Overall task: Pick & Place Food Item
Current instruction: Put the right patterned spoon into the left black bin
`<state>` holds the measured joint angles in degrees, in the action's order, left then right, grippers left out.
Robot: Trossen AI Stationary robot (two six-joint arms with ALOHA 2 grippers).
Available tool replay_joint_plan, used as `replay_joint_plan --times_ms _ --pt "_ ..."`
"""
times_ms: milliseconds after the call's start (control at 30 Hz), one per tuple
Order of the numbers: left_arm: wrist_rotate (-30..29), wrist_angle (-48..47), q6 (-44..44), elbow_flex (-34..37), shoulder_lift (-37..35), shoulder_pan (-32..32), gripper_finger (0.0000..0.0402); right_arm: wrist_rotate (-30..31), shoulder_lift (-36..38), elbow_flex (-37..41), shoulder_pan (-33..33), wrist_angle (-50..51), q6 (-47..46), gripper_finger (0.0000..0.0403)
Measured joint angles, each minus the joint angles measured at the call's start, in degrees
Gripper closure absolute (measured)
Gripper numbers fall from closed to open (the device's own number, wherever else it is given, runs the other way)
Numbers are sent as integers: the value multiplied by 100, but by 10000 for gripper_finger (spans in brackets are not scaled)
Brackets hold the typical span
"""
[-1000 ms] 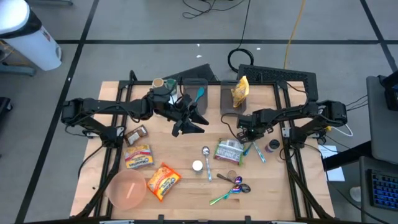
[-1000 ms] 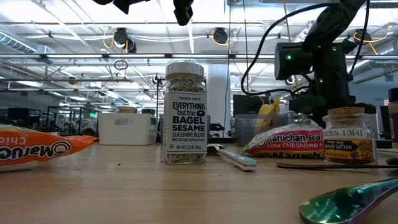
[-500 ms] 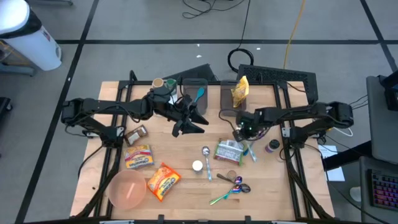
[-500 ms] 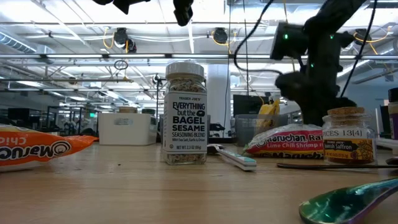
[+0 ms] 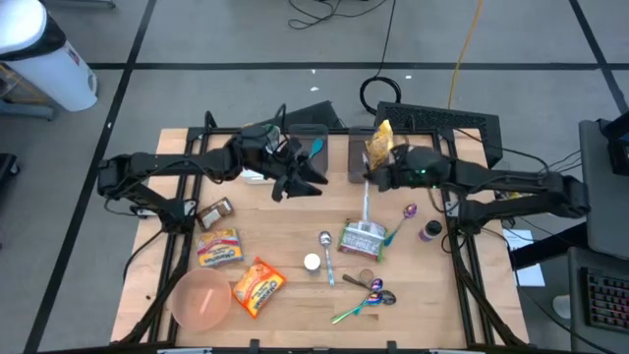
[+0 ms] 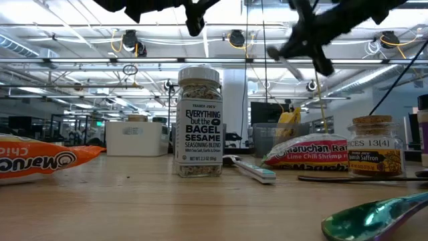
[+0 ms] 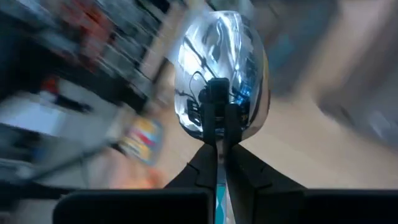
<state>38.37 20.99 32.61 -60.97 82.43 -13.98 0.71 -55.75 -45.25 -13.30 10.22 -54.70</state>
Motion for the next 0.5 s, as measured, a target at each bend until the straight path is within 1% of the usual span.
replay_joint_plan --times_ms 100,167,300,367,500 --pt "24 -2 54 0 0 -42 133 219 217 0 0 -864 157 397" --pt "18 -2 90 0 0 -59 133 244 285 0 -2 -1461 346 398" --pt "-45 38 728 0 0 -114 133 227 276 0 -2 -2400 664 398" --pt "101 52 952 0 0 -159 133 227 209 0 -2 -2727 723 398" --pt "516 59 997 0 -1 -172 133 225 -24 0 -2 -3223 749 398"
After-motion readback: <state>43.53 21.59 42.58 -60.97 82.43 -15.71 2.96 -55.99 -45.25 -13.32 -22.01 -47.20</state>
